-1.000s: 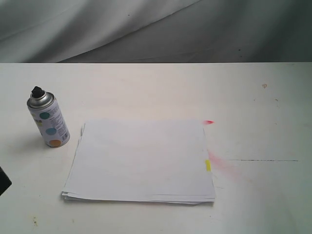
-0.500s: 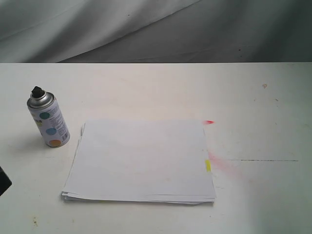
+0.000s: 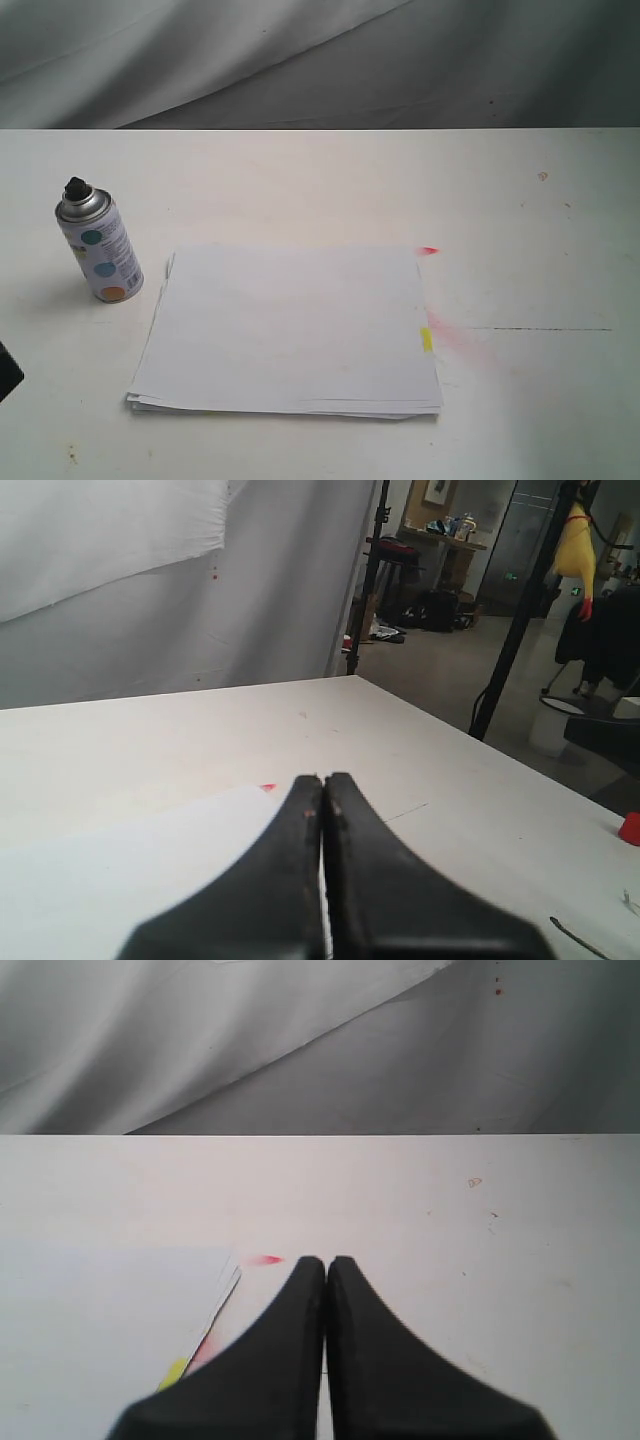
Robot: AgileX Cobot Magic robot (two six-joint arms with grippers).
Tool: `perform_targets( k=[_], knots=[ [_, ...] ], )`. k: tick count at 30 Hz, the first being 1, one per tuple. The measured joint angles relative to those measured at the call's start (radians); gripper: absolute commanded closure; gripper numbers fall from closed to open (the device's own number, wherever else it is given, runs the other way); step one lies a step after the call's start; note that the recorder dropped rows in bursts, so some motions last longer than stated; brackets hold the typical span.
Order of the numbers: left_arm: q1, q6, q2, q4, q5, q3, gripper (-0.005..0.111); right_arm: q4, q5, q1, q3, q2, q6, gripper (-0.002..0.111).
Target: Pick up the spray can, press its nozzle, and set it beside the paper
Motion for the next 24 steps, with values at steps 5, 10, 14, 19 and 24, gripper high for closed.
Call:
perform_targets(
  k=[5,10,14,19,24],
  knots=[
    [0.000,0.000,0.000,0.000,0.000,0.000,0.107,0.000,0.000,0.000,0.000,0.000,0.000,0.108],
    [0.000,0.002,0.000,0.000,0.000,0.000,0.107,-0.001,0.000,0.000,0.000,0.000,0.000,0.108],
    [0.000,0.058,0.000,-0.004,0.025,0.000,0.107,-0.001,0.000,0.000,0.000,0.000,0.000,0.108],
    [0.000,0.096,0.000,-0.004,0.108,0.000,0.107,-0.001,0.000,0.000,0.000,0.000,0.000,0.108],
    [0.000,0.116,0.000,0.002,0.269,0.004,0.107,-0.001,0.002,0.000,0.000,0.000,0.000,0.108]
  ],
)
